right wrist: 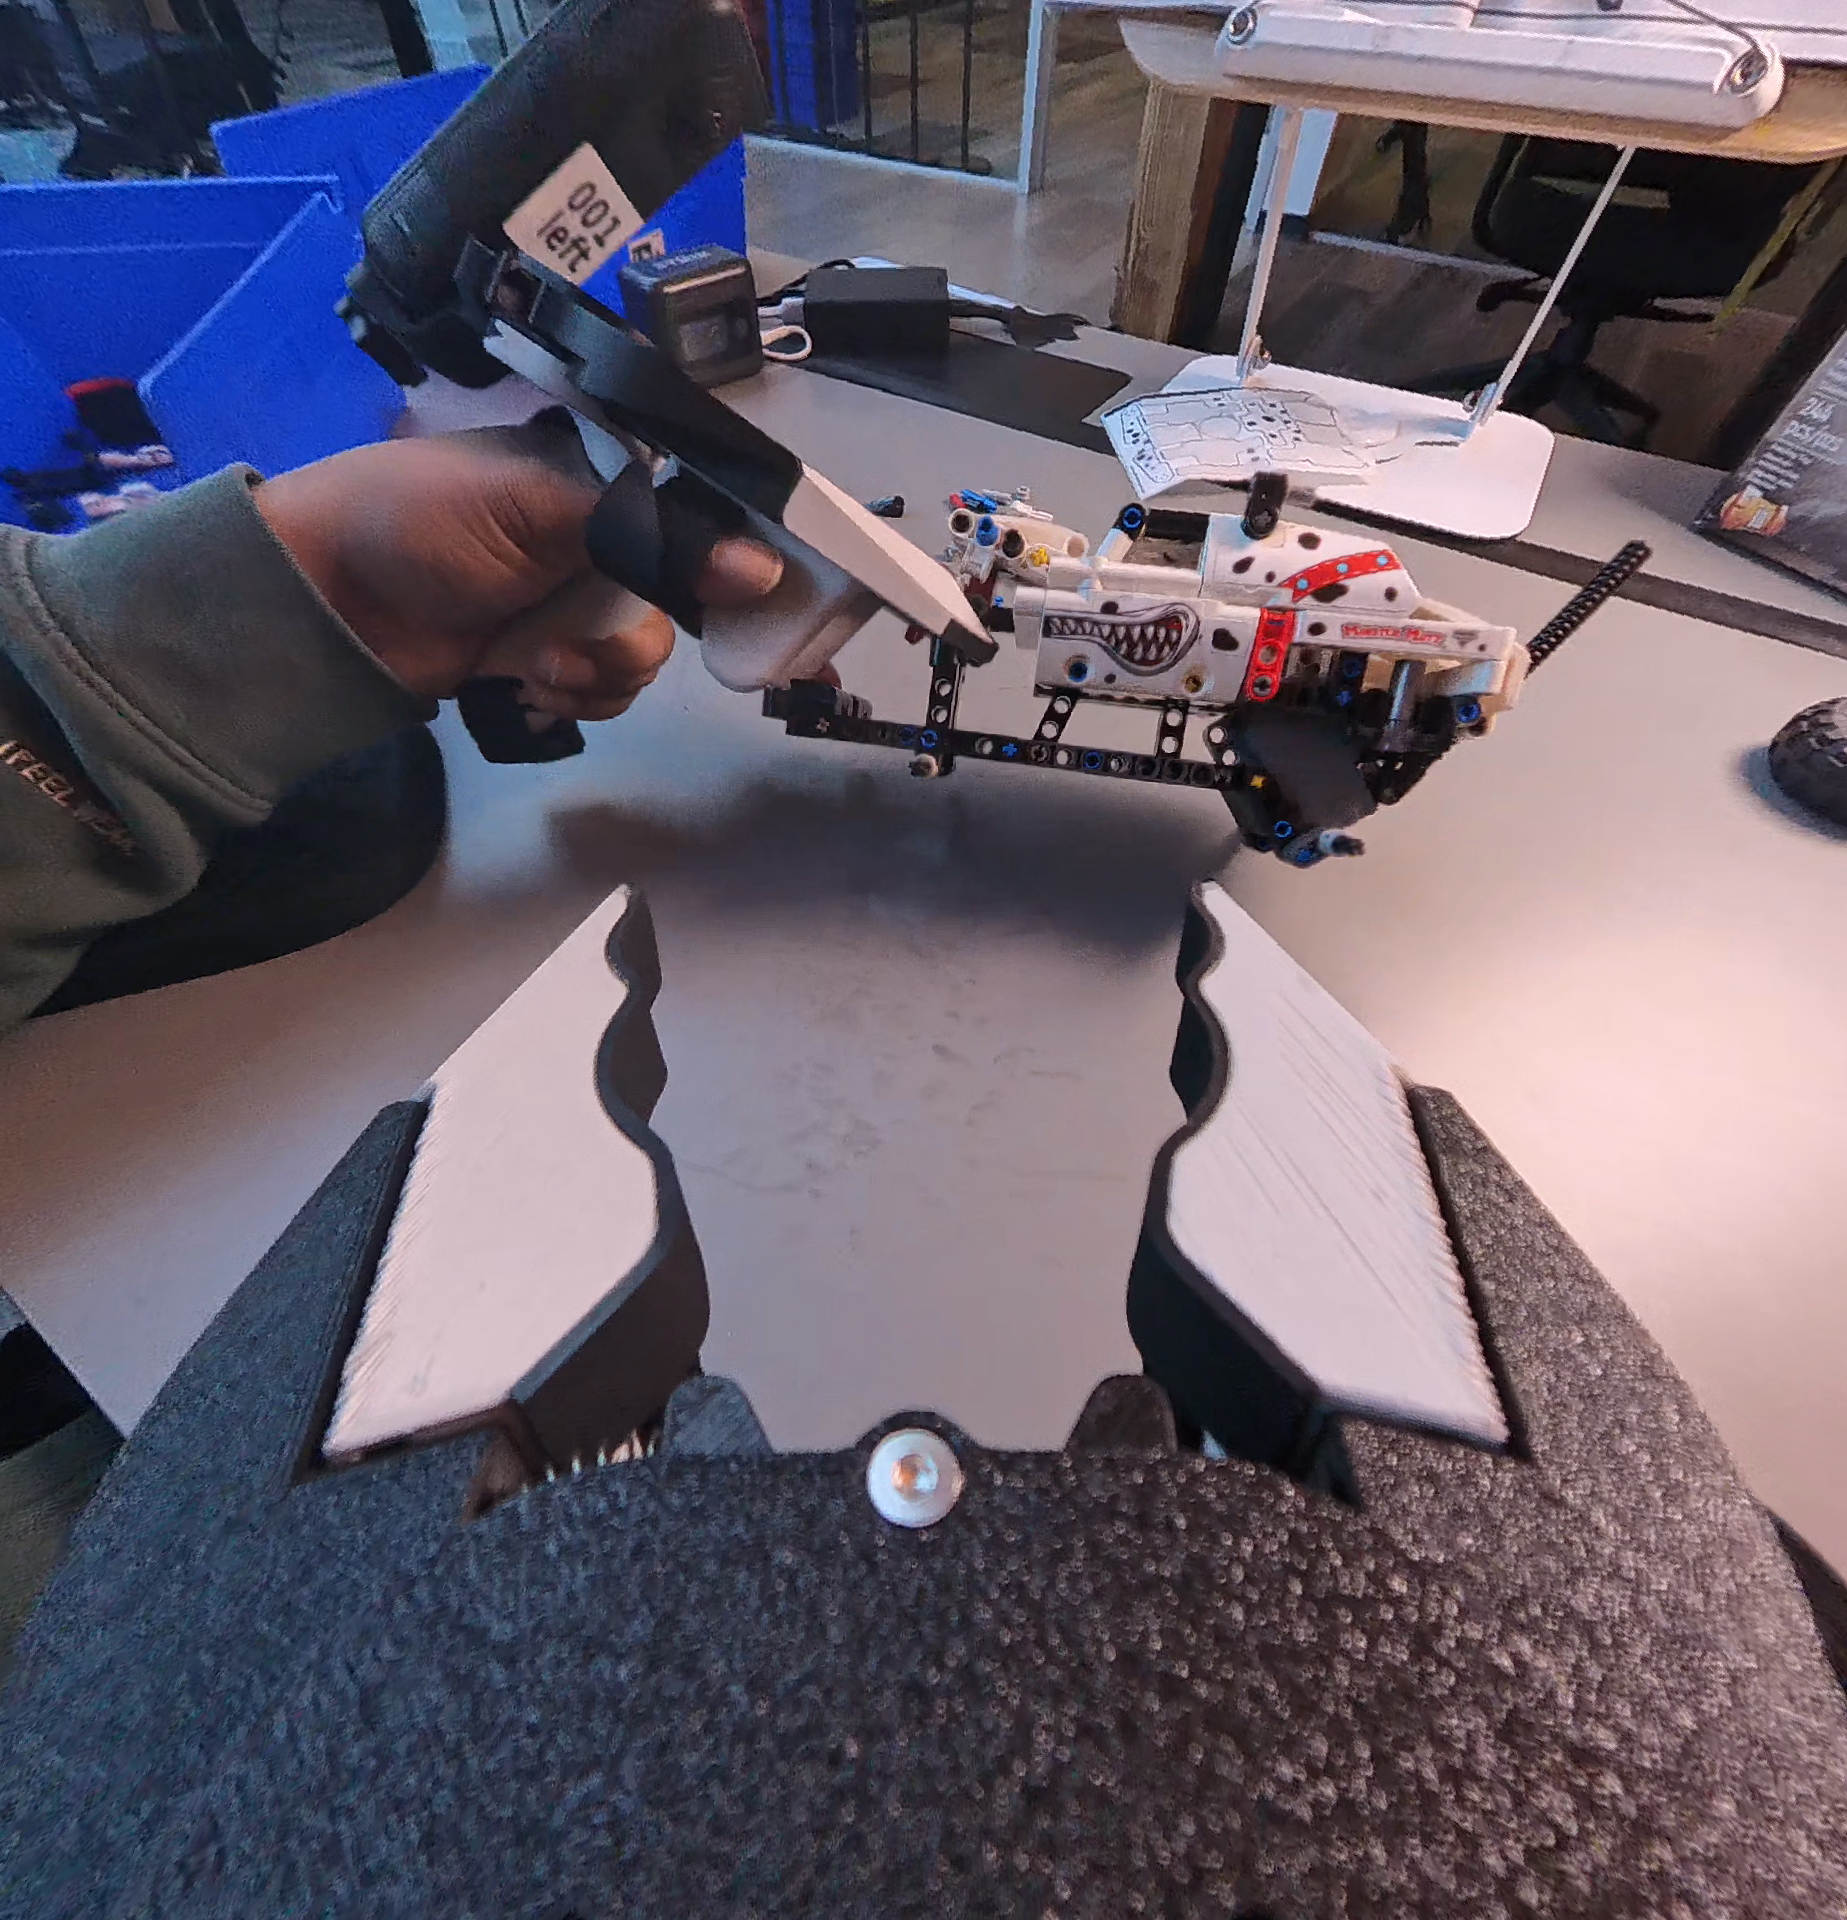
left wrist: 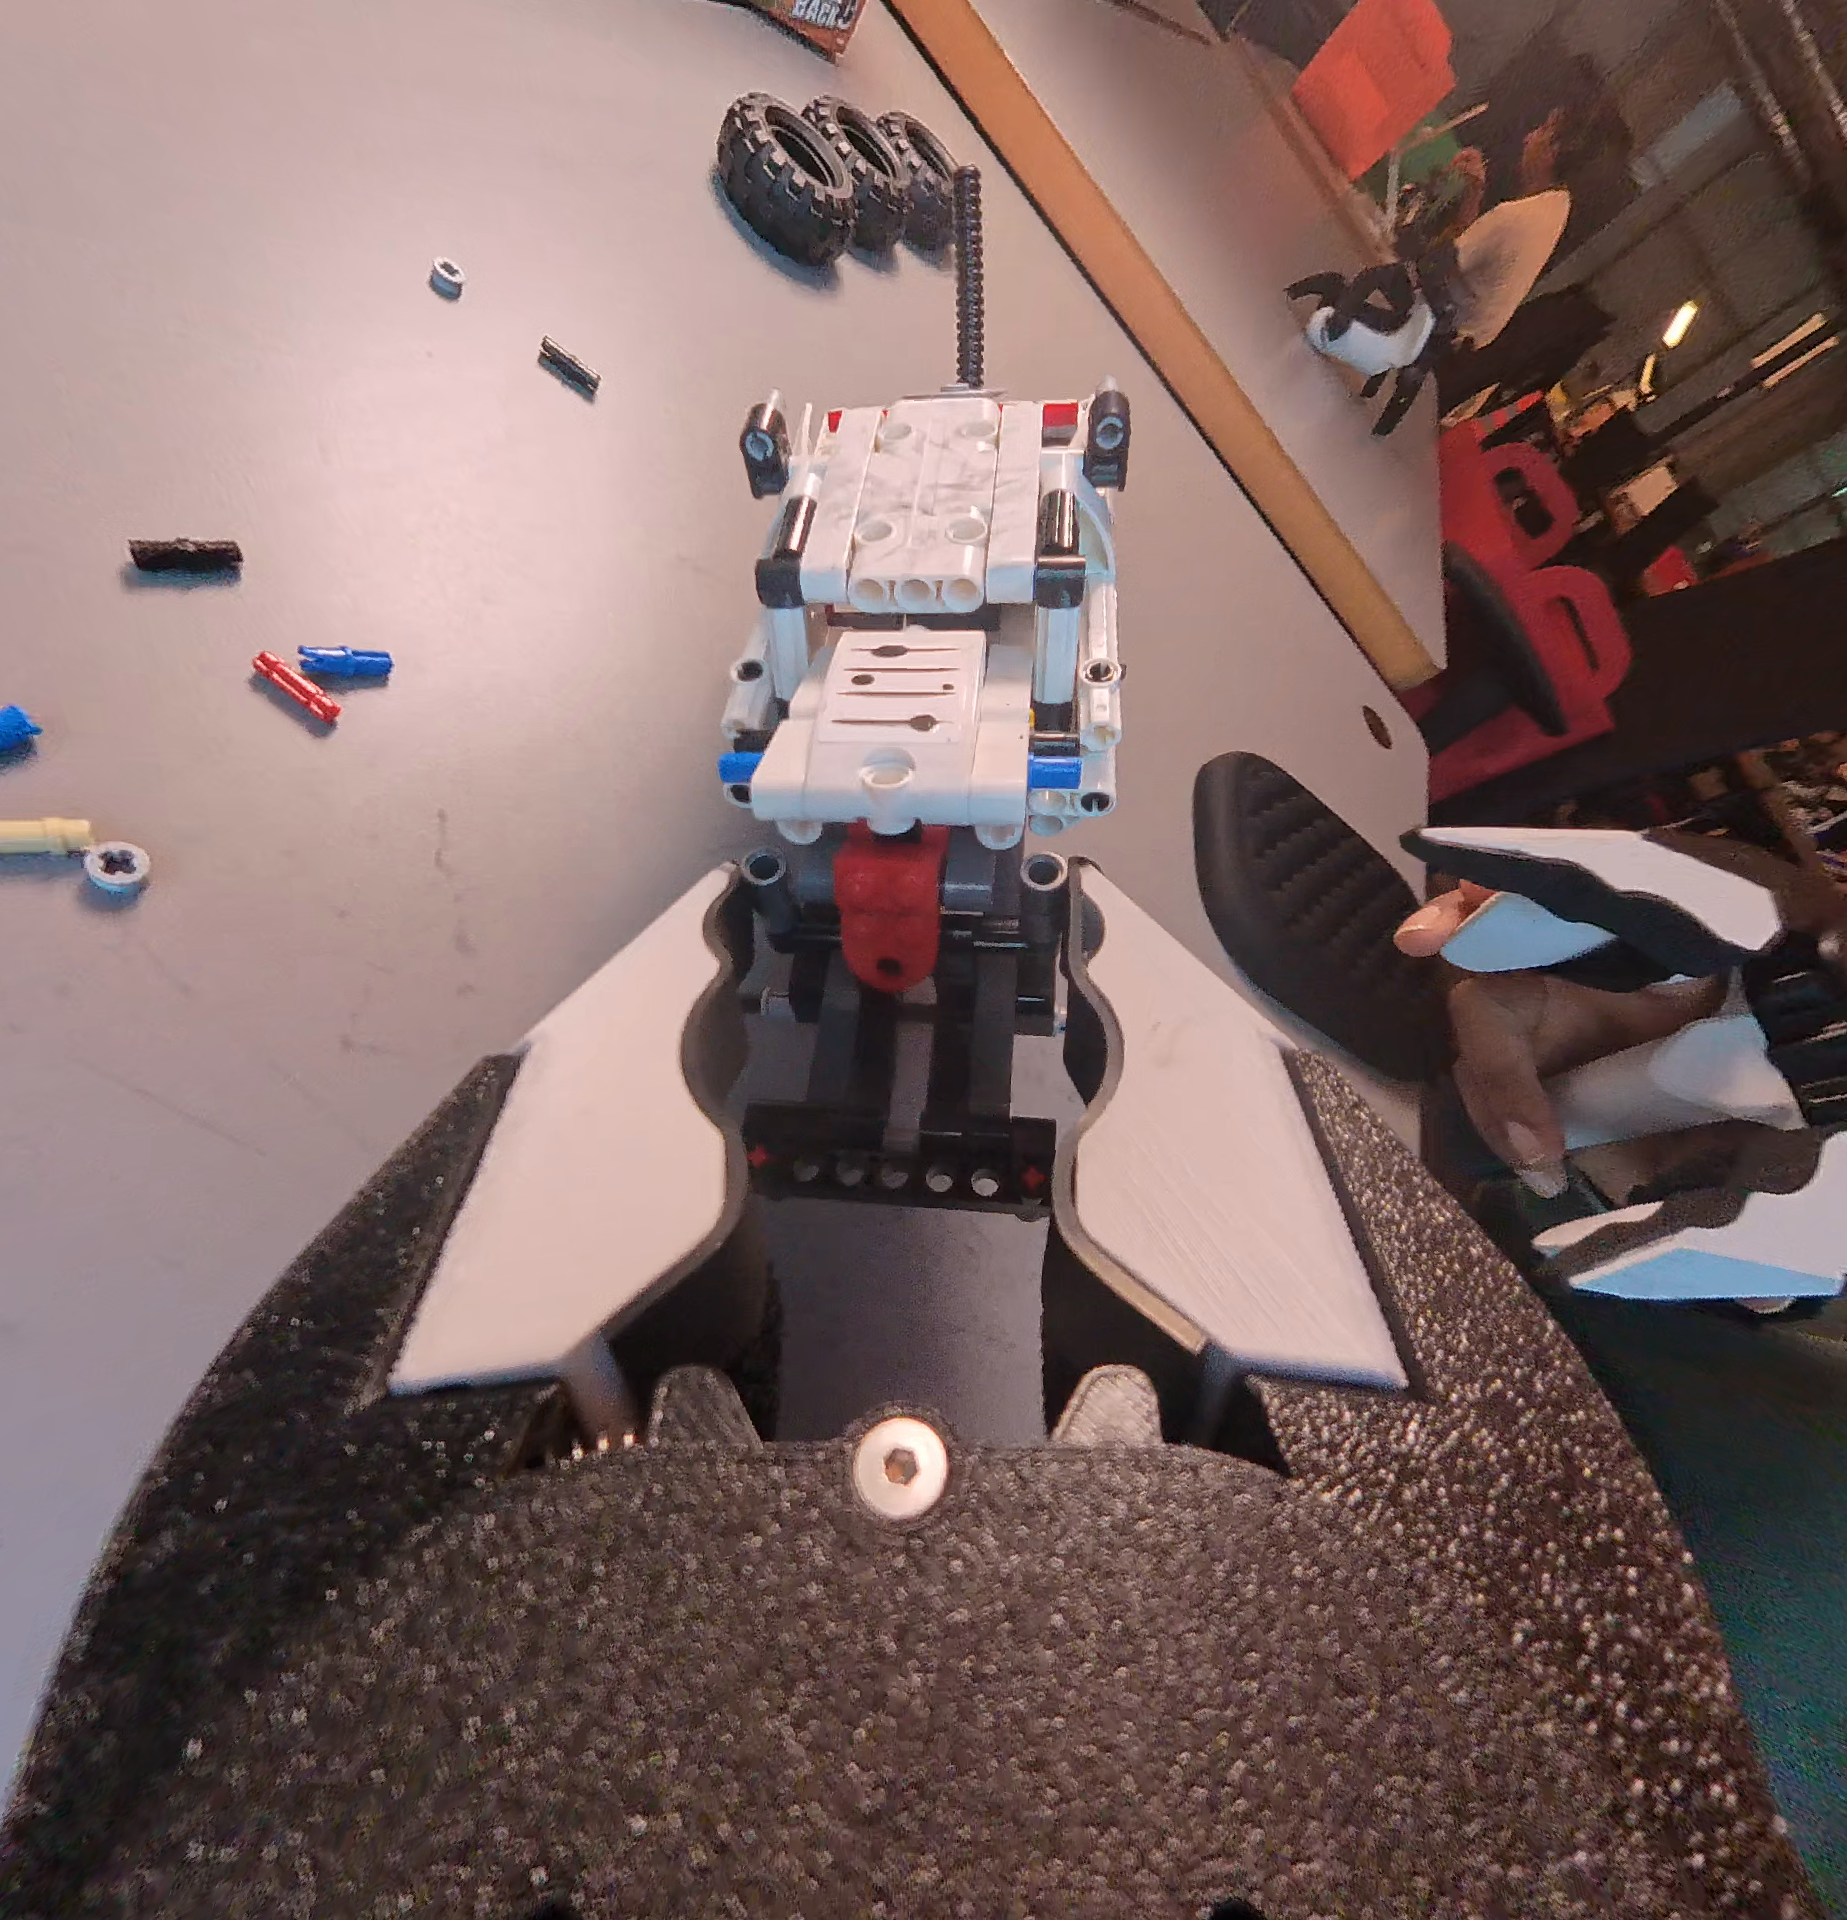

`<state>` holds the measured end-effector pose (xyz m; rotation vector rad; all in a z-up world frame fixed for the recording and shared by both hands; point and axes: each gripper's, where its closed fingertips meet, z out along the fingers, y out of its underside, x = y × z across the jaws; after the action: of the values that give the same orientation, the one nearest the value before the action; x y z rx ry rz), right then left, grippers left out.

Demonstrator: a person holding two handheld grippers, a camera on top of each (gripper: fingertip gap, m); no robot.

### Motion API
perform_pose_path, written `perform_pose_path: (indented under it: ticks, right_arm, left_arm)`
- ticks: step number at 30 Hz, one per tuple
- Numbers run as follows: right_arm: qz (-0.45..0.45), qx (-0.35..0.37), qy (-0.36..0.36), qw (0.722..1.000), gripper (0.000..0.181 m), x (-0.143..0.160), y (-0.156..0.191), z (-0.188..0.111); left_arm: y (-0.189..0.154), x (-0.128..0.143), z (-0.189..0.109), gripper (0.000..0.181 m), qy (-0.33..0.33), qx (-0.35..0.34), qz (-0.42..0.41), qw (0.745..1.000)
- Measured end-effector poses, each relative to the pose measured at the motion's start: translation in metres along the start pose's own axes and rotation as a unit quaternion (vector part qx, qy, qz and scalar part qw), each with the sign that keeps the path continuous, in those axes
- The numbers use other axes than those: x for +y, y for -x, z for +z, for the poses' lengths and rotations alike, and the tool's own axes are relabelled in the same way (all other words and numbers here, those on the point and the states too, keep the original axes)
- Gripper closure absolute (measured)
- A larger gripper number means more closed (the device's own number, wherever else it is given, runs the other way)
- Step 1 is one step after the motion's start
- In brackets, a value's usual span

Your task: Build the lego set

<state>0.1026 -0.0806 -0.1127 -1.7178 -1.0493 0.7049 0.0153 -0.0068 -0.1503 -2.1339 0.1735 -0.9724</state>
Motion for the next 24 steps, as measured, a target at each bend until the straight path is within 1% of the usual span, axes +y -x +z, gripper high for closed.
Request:
perform_pose_path:
  ticks: [3, 9, 16, 24]
  right_arm:
    - [0.000, 0.005, 0.000, 1.000, 0.081, -0.002, -0.003, 0.001]
    - [0.003, 0.012, 0.000, 1.000, 0.081, -0.003, -0.009, 0.002]
    - [0.004, 0.013, 0.002, 1.000, 0.081, -0.003, -0.012, 0.004]
    - [0.010, 0.013, 0.002, 1.000, 0.081, -0.001, -0.015, 0.003]
  left_arm:
    - [0.001, 0.001, 0.002, 0.122, 0.003, -0.047, 0.052, 0.998]
    - [-0.006, 0.003, 0.004, 0.122, 0.006, -0.106, 0.123, 0.987]
    - [-0.009, 0.010, 0.005, 0.122, 0.012, -0.160, 0.199, 0.967]
    - [-0.008, 0.013, 0.004, 0.122, 0.015, -0.224, 0.272, 0.936]
